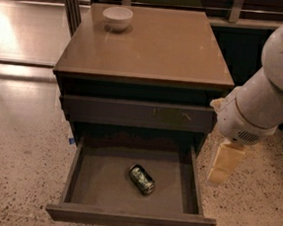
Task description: Pick green can from middle drawer and place on counter
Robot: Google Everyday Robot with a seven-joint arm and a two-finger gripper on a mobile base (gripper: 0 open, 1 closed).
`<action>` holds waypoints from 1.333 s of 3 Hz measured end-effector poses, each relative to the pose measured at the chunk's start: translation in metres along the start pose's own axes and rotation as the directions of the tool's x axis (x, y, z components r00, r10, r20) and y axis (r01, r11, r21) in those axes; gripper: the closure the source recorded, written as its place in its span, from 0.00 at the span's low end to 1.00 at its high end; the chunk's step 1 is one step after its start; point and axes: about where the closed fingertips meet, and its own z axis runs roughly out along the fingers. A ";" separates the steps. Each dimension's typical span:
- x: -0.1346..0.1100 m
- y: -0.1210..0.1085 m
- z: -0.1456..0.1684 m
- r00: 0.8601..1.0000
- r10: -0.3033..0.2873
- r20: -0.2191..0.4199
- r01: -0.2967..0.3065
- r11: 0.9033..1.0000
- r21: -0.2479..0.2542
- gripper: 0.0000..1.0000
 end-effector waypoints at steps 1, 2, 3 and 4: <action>-0.002 0.021 0.063 0.999 0.014 -0.031 -0.013 1.000 0.013 0.00; 0.011 0.031 0.111 0.988 0.157 0.002 -0.157 0.987 0.043 0.00; 0.006 0.020 0.116 0.980 0.193 0.049 -0.197 0.976 0.095 0.00; 0.006 0.020 0.116 0.980 0.193 0.049 -0.197 0.976 0.095 0.00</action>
Offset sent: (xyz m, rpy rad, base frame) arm 0.0087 0.0133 -0.1742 0.1461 -0.0726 -0.3481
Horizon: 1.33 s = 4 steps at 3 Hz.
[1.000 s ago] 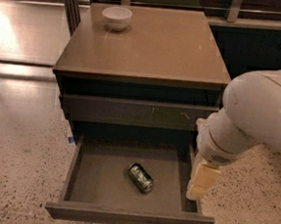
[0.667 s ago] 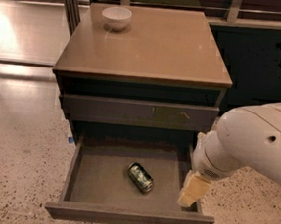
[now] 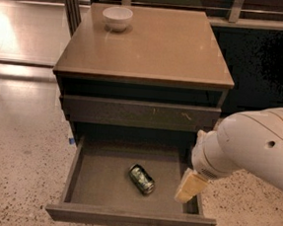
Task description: Pick green can from middle drawer and place on counter
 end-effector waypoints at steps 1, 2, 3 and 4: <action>0.000 0.000 0.003 1.000 0.000 0.000 0.000 1.000 0.000 0.00; -0.007 0.000 0.034 1.000 -0.010 0.007 0.010 1.000 -0.002 0.00; -0.025 0.011 0.106 0.999 -0.043 0.019 0.044 0.997 -0.064 0.00; -0.025 0.011 0.106 0.999 -0.044 0.020 0.045 0.997 -0.063 0.00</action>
Offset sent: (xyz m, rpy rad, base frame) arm 0.0308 0.0271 -0.0670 0.0129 -0.0005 0.0248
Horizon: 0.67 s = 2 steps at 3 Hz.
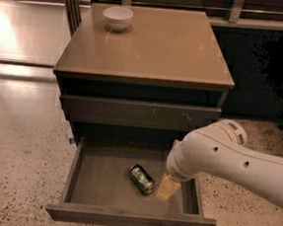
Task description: Pick green can from middle drawer and place on counter
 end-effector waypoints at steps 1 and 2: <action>0.002 0.003 0.013 1.000 -0.005 0.013 0.005 1.000 0.005 0.00; 0.003 0.015 0.065 0.998 -0.020 0.052 0.020 1.000 0.008 0.00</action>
Offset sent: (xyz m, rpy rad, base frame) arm 0.0115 0.0376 -0.1369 0.0868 -0.0561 0.0427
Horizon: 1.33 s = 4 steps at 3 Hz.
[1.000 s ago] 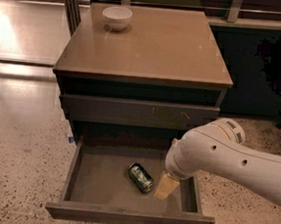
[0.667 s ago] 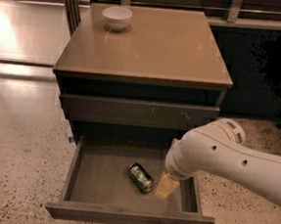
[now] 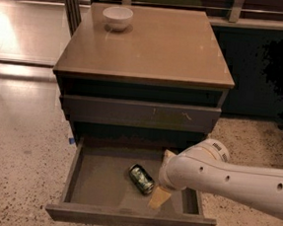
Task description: Pick green can from middle drawer and place on counter
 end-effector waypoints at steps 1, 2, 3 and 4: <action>-0.005 0.000 0.095 1.000 -0.029 -0.002 0.029 1.000 -0.004 0.00; -0.005 0.000 0.095 1.000 -0.029 -0.002 0.029 1.000 -0.004 0.00; -0.009 -0.003 0.109 0.999 -0.010 0.038 0.010 1.000 -0.018 0.00; -0.024 -0.017 0.164 0.987 0.055 0.149 -0.045 0.997 -0.068 0.00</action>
Offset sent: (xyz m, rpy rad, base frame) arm 0.0418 0.0572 -0.1344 -0.0456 -0.0087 0.0283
